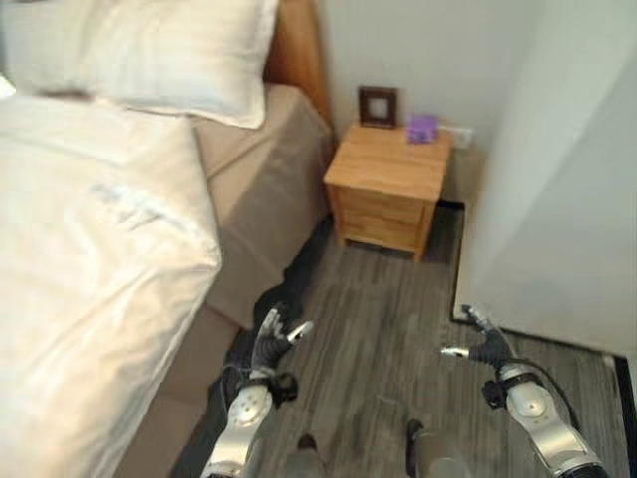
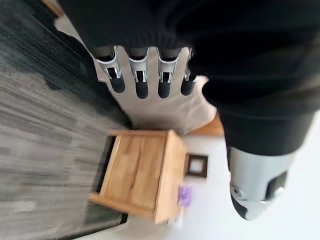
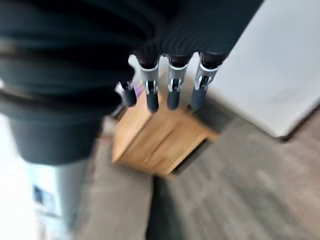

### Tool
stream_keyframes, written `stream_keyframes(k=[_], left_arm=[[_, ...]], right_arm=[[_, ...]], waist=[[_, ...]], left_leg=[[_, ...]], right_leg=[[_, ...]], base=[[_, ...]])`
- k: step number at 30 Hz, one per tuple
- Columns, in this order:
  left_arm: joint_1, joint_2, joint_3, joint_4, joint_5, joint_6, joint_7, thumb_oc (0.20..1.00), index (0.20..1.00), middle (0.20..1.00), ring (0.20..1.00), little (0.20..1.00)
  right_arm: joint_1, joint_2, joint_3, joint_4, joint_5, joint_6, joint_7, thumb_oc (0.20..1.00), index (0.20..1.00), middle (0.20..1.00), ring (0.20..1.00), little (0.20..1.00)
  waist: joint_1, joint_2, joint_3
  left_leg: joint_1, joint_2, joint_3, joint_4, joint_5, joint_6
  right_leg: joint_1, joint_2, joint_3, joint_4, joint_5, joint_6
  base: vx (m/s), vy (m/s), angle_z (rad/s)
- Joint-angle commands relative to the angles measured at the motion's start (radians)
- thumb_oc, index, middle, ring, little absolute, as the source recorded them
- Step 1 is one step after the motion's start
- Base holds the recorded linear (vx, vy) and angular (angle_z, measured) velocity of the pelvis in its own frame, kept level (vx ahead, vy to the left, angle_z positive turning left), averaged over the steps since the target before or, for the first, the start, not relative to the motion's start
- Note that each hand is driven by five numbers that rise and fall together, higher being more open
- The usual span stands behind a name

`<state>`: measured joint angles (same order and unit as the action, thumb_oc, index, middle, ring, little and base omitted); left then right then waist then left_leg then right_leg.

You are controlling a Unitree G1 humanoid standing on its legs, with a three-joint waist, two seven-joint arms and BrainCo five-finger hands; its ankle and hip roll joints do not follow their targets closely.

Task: Making the bed.

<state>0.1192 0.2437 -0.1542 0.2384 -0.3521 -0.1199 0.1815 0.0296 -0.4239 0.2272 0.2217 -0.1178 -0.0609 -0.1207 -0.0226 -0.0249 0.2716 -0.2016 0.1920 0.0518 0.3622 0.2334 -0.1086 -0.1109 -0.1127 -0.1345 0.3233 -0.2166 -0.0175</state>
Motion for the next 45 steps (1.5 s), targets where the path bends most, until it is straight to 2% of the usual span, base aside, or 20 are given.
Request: stream_keyframes(k=[1, 4, 5, 7, 10, 13, 16, 18, 23, 25, 27, 28, 31, 34, 37, 40, 41, 42, 44, 45], left_arm=[[-0.025, 0.036, 0.023, -0.053, -0.047, -0.035, -0.028, 1.000, 1.000, 1.000, 1.000, 1.000], [0.007, 0.032, 0.030, -0.045, -0.020, -0.023, -0.047, 1.000, 1.000, 1.000, 1.000, 1.000], [0.035, 0.027, 0.043, -0.048, -0.010, -0.012, -0.054, 1.000, 1.000, 1.000, 1.000, 1.000], [0.051, 0.017, 0.052, -0.048, -0.013, -0.007, -0.051, 1.000, 1.000, 1.000, 1.000, 1.000], [0.067, 0.021, 0.052, -0.053, -0.010, 0.000, -0.060, 1.000, 1.000, 1.000, 1.000, 1.000], [0.044, 0.053, 0.047, -0.045, 0.019, 0.002, -0.066, 1.000, 1.000, 1.000, 1.000, 1.000], [-0.001, 0.085, 0.031, -0.043, 0.033, -0.001, -0.045, 1.000, 1.000, 1.000, 1.000, 1.000], [-0.005, 0.092, 0.032, -0.054, 0.034, -0.004, -0.043, 1.000, 1.000, 1.000, 1.000, 1.000], [-0.028, 0.115, 0.037, -0.078, 0.007, -0.012, -0.043, 1.000, 1.000, 1.000, 1.000, 1.000], [-0.033, 0.118, 0.044, -0.065, 0.006, -0.011, -0.040, 1.000, 1.000, 1.000, 1.000, 1.000], [-0.026, 0.119, 0.056, -0.044, 0.014, -0.010, -0.037, 1.000, 1.000, 1.000, 1.000, 1.000], [-0.023, 0.119, 0.065, -0.029, 0.019, -0.011, -0.033, 1.000, 1.000, 1.000, 1.000, 1.000], [-0.031, 0.123, 0.084, 0.002, 0.024, -0.015, -0.024, 1.000, 1.000, 1.000, 1.000, 1.000], [-0.032, 0.130, 0.090, -0.003, 0.024, -0.024, -0.029, 1.000, 1.000, 1.000, 1.000, 1.000], [-0.037, 0.114, 0.090, 0.020, 0.000, -0.029, -0.022, 1.000, 1.000, 1.000, 1.000, 1.000], [-0.040, 0.108, 0.097, 0.008, -0.032, -0.033, -0.015, 1.000, 1.000, 1.000, 1.000, 1.000], [-0.054, 0.097, 0.097, 0.016, -0.057, -0.039, -0.002, 1.000, 1.000, 1.000, 1.000, 1.000], [-0.058, 0.098, 0.096, 0.021, -0.053, -0.035, -0.001, 1.000, 1.000, 1.000, 1.000, 1.000], [-0.035, 0.099, 0.105, 0.024, -0.053, -0.023, -0.013, 1.000, 1.000, 1.000, 1.000, 1.000], [-0.034, 0.098, 0.105, 0.023, -0.052, -0.022, -0.013, 1.000, 1.000, 1.000, 1.000, 1.000]], right_arm=[[0.013, -0.024, -0.023, -0.101, 0.004, -0.024, -0.011, 1.000, 1.000, 1.000, 1.000, 1.000], [0.019, -0.024, -0.027, -0.105, 0.005, -0.021, 0.001, 1.000, 1.000, 1.000, 1.000, 1.000], [0.027, -0.020, -0.023, -0.100, 0.001, -0.022, 0.008, 1.000, 1.000, 1.000, 1.000, 1.000], [0.023, -0.015, -0.015, -0.081, -0.008, -0.020, 0.005, 1.000, 1.000, 1.000, 1.000, 1.000], [0.031, 0.000, -0.007, -0.094, -0.035, -0.023, 0.017, 1.000, 1.000, 1.000, 1.000, 1.000], [0.021, 0.021, 0.025, -0.097, -0.051, -0.034, 0.027, 1.000, 1.000, 1.000, 1.000, 1.000], [-0.006, 0.046, 0.056, -0.087, -0.062, -0.034, 0.029, 1.000, 1.000, 1.000, 1.000, 1.000], [-0.008, 0.047, 0.063, -0.095, -0.057, -0.037, 0.032, 1.000, 1.000, 1.000, 1.000, 1.000], [-0.046, 0.041, 0.070, -0.119, -0.033, -0.043, 0.033, 1.000, 1.000, 1.000, 1.000, 1.000], [-0.073, 0.035, 0.078, -0.130, -0.036, -0.041, 0.035, 1.000, 1.000, 1.000, 1.000, 1.000], [-0.090, 0.027, 0.087, -0.140, -0.036, -0.040, 0.038, 1.000, 1.000, 1.000, 1.000, 1.000], [-0.104, 0.023, 0.102, -0.148, -0.031, -0.038, 0.046, 1.000, 1.000, 1.000, 1.000, 1.000], [-0.127, 0.023, 0.123, -0.134, -0.016, -0.037, 0.060, 1.000, 1.000, 1.000, 1.000, 1.000], [-0.128, 0.024, 0.135, -0.119, 0.000, -0.043, 0.064, 1.000, 1.000, 1.000, 1.000, 1.000], [-0.134, 0.023, 0.142, -0.082, 0.025, -0.041, 0.064, 1.000, 1.000, 1.000, 1.000, 1.000], [-0.137, 0.007, 0.129, -0.093, 0.037, -0.045, 0.061, 1.000, 1.000, 1.000, 1.000, 1.000], [-0.148, -0.003, 0.123, -0.096, 0.044, -0.041, 0.046, 1.000, 1.000, 1.000, 1.000, 1.000], [-0.145, -0.010, 0.120, -0.090, 0.035, -0.041, 0.047, 1.000, 1.000, 1.000, 1.000, 1.000], [-0.137, -0.015, 0.117, -0.082, 0.025, -0.034, 0.048, 1.000, 1.000, 1.000, 1.000, 1.000], [-0.137, -0.016, 0.118, -0.082, 0.024, -0.034, 0.048, 1.000, 1.000, 1.000, 1.000, 1.000]], waist=[[-0.017, 0.003, 0.023], [0.001, 0.013, -0.003], [0.014, 0.048, -0.013], [0.033, 0.056, -0.018], [0.041, 0.059, -0.049], [0.052, 0.025, -0.057], [0.034, 0.010, -0.043], [0.029, 0.008, -0.041], [0.005, -0.004, -0.033], [0.004, -0.016, -0.042], [-0.002, -0.030, -0.048], [-0.014, -0.039, -0.042], [-0.031, -0.040, -0.033], [-0.033, -0.039, -0.027], [-0.046, -0.019, -0.031], [-0.050, -0.017, -0.007], [-0.042, -0.029, 0.009], [-0.052, -0.028, 0.010], [-0.056, -0.010, 0.004], [-0.054, -0.011, 0.004]], left_leg=[[0.084, 0.058, 0.194, 0.214, -0.261, 0.019], [0.008, 0.013, 0.296, -0.013, -0.268, 0.032], [-0.015, 0.028, 0.357, -0.201, -0.159, 0.008], [-0.034, 0.037, 0.380, -0.345, -0.115, 0.000], [-0.006, 0.034, 0.378, -0.382, -0.064, 0.013], [0.044, 0.029, 0.434, -0.359, -0.105, 0.060], [0.156, -0.020, 0.446, -0.400, -0.160, 0.107], [0.189, -0.034, 0.446, -0.421, -0.171, 0.113], [0.247, -0.065, 0.376, -0.430, -0.220, 0.103], [0.261, -0.074, 0.345, -0.433, -0.239, 0.093], [0.279, -0.088, 0.304, -0.439, -0.259, 0.086], [0.301, -0.098, 0.249, -0.442, -0.278, 0.082], [0.325, -0.116, 0.142, -0.449, -0.298, 0.078], [0.345, -0.151, 0.046, -0.426, -0.332, 0.085], [0.331, -0.159, -0.004, -0.333, -0.368, 0.066], [0.237, -0.146, 0.017, -0.159, -0.342, 0.018], [0.162, -0.076, 0.138, -0.042, -0.271, -0.006], [0.142, 0.002, 0.232, -0.033, -0.240, -0.013], [0.173, 0.065, 0.359, -0.129, -0.230, -0.005], [0.180, 0.062, 0.363, -0.139, -0.226, -0.005]], right_leg=[[0.208, -0.080, 0.004, -0.381, 0.140, 0.077], [0.279, -0.072, -0.035, -0.407, 0.085, 0.099], [0.315, -0.043, -0.058, -0.411, 0.058, 0.117], [0.363, -0.045, -0.082, -0.411, 0.038, 0.131], [0.425, -0.042, -0.070, -0.375, 0.009, 0.153], [0.363, -0.098, -0.084, -0.049, -0.015, 0.177], [0.208, -0.177, -0.076, 0.251, 0.174, 0.213], [0.186, -0.194, -0.085, 0.269, 0.193, 0.214], [0.124, -0.140, -0.109, 0.059, 0.084, 0.172], [0.128, -0.119, -0.101, -0.094, 0.093, 0.166], [0.122, -0.092, -0.035, -0.198, 0.117, 0.165], [0.087, -0.056, 0.065, -0.263, 0.142, 0.156], [0.000, 0.020, 0.228, -0.339, 0.196, 0.147], [0.010, 0.037, 0.260, -0.350, 0.207, 0.122], [0.064, 0.024, 0.234, -0.365, 0.207, 0.108], [0.118, -0.005, 0.165, -0.383, 0.201, 0.086], [0.168, -0.028, 0.106, -0.397, 0.174, 0.071], [0.188, -0.034, 0.066, -0.402, 0.162, 0.071], [0.218, -0.028, 0.025, -0.409, 0.147, 0.079], [0.219, -0.030, 0.027, -0.410, 0.148, 0.080]], base=[[0.50, -0.219, 1.26], [0.53, -0.001, 1.04], [0.65, 0.122, 0.26], [0.50, 0.105, 0.04], [0.50, 0.127, -0.02], [0.43, 0.146, -0.40], [0.29, 0.215, -0.50], [0.24, 0.078, -0.21], [0.30, -0.036, 0.58], [0.30, -0.098, 1.04], [0.37, -0.111, 0.86], [0.43, -0.130, 1.12], [0.32, -0.122, 1.03], [0.22, -0.144, 1.05], [0.16, -0.155, 1.41], [0.07, -0.162, 1.61], [0.05, -0.141, 1.13], [0.12, -0.137, 1.20], [0.14, 0.019, 0.97], [0.20, 0.134, 0.53]])
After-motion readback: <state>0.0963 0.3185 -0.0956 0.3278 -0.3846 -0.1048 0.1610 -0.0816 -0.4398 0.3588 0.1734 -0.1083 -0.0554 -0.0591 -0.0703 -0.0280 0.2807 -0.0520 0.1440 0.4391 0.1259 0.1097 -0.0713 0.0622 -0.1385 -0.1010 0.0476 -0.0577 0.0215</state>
